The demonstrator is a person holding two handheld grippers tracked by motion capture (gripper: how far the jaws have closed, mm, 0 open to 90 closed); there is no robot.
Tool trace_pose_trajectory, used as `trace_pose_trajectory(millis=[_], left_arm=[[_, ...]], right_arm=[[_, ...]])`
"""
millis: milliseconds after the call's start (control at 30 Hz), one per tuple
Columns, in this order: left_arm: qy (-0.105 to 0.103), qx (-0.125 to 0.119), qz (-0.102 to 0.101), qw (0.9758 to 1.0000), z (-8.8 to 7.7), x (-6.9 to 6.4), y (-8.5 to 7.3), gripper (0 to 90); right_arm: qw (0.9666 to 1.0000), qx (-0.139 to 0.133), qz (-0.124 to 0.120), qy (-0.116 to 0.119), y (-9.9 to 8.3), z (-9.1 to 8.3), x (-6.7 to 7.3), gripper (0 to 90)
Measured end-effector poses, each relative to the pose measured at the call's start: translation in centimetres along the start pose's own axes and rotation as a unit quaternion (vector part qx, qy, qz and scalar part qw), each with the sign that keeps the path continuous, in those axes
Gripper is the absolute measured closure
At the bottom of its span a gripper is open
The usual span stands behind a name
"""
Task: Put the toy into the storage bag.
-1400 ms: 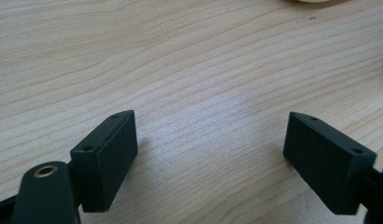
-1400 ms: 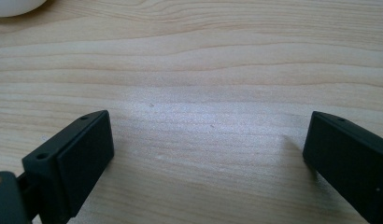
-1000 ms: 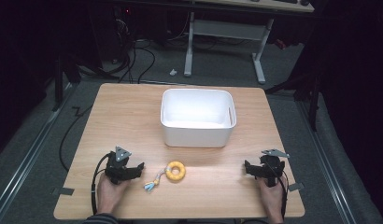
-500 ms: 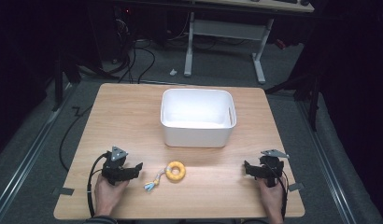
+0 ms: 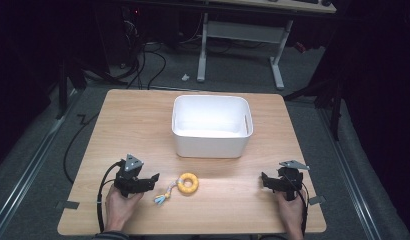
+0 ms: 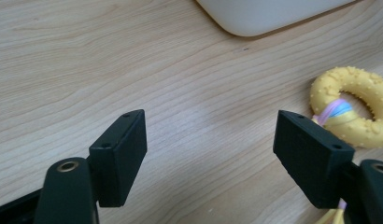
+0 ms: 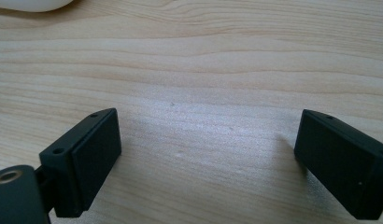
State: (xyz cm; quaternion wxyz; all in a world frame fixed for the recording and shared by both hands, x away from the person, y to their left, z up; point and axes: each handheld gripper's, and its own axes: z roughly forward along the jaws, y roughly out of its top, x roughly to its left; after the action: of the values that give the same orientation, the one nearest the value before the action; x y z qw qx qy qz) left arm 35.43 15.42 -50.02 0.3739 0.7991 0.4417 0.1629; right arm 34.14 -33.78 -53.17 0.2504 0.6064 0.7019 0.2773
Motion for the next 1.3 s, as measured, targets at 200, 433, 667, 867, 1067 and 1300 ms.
trace_pose_trajectory(millis=[200,433,667,867,1067,1300], left_arm=[[-0.009,-0.001,0.01,0.9999,0.0,-0.8,0.5,28.3],[-0.019,0.001,0.021,0.9996,0.1,-1.6,1.3,28.9],[-0.029,0.011,0.034,0.9989,0.5,-2.5,1.9,31.4],[-0.041,0.019,0.047,0.9979,1.0,-3.4,2.6,31.2],[-0.051,0.023,0.058,0.9968,1.5,-4.1,3.1,31.0],[-0.064,0.036,0.072,0.9947,2.4,-5.3,3.7,34.6]], right_arm=[[1.0,-0.001,-0.001,0.001,0.0,0.0,0.0,7.8],[1.0,-0.001,-0.002,0.001,0.0,0.0,0.0,8.0],[1.0,-0.004,-0.005,0.003,0.0,-0.1,0.0,9.5],[1.0,-0.003,-0.006,0.003,0.0,-0.1,0.0,9.7],[1.0,-0.002,-0.005,0.003,0.0,-0.1,0.0,9.7],[1.0,-0.005,-0.006,0.003,-0.1,-0.1,0.0,9.8]])
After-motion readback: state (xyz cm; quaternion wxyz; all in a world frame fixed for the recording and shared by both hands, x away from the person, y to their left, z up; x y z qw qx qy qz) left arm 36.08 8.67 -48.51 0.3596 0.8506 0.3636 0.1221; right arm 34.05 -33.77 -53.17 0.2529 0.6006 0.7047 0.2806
